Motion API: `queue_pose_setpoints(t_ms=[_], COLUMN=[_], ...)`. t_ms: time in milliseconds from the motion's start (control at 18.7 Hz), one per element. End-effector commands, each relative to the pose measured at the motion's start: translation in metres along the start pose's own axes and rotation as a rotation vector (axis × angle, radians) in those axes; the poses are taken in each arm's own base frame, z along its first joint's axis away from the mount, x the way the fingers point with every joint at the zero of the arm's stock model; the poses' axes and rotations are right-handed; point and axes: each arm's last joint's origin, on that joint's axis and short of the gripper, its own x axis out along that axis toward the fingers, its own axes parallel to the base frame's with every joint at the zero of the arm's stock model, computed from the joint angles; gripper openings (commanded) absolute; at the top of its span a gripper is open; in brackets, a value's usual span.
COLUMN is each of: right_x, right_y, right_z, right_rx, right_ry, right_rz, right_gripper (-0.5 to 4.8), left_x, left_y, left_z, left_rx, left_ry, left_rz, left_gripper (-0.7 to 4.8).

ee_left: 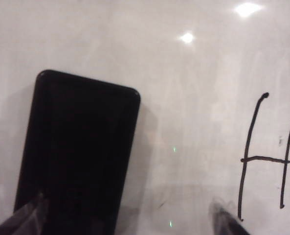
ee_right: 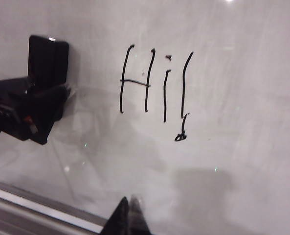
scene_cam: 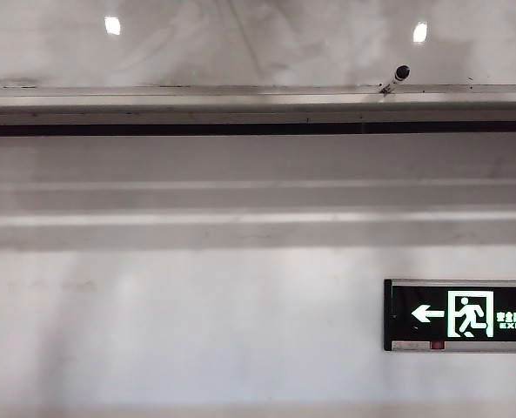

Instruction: Wipe the whiteboard clean using the black magnetic whiteboard eraser attached to the whiteboard.

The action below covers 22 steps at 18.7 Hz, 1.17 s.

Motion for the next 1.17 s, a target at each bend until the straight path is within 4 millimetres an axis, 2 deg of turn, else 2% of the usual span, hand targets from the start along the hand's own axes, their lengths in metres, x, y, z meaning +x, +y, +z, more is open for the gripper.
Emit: queue_pose_setpoints(t_ms=[53, 320, 534, 640, 801, 961, 1174], right_x=[-0.001, -0.001, -0.003, -0.005, -0.006, -0.006, -0.008], right_y=[0.0, 0.0, 0.0, 0.001, 0.001, 0.001, 0.001], right_z=[0.004, 0.004, 0.006, 0.008, 0.009, 0.009, 0.01], right_rx=[0.003, 0.003, 0.002, 0.002, 0.002, 0.002, 0.002], right_ry=[-0.024, -0.027, -0.036, -0.043, -0.047, -0.047, -0.052], right_rz=[0.002, 0.002, 0.002, 0.021, 0.029, 0.035, 0.043], right_gripper=[-0.06, -0.06, -0.06, -0.06, -0.06, -0.06, -0.06], left_x=[0.001, -0.022, -0.028, -0.022, -0.012, -0.002, 0.005], left_y=[0.001, -0.017, -0.009, 0.002, 0.004, 0.005, 0.012], left_z=[-0.01, 0.023, 0.044, 0.04, 0.023, 0.003, -0.009], left_rx=[0.028, 0.074, 0.045, 0.043, 0.055, 0.064, 0.072], left_ry=[0.062, 0.089, 0.063, 0.054, 0.041, 0.033, 0.028], left_rz=[0.07, 0.037, 0.126, 0.157, 0.098, 0.115, 0.135], left_gripper=[4.79, 4.79, 4.79, 4.79, 4.79, 4.79, 4.79])
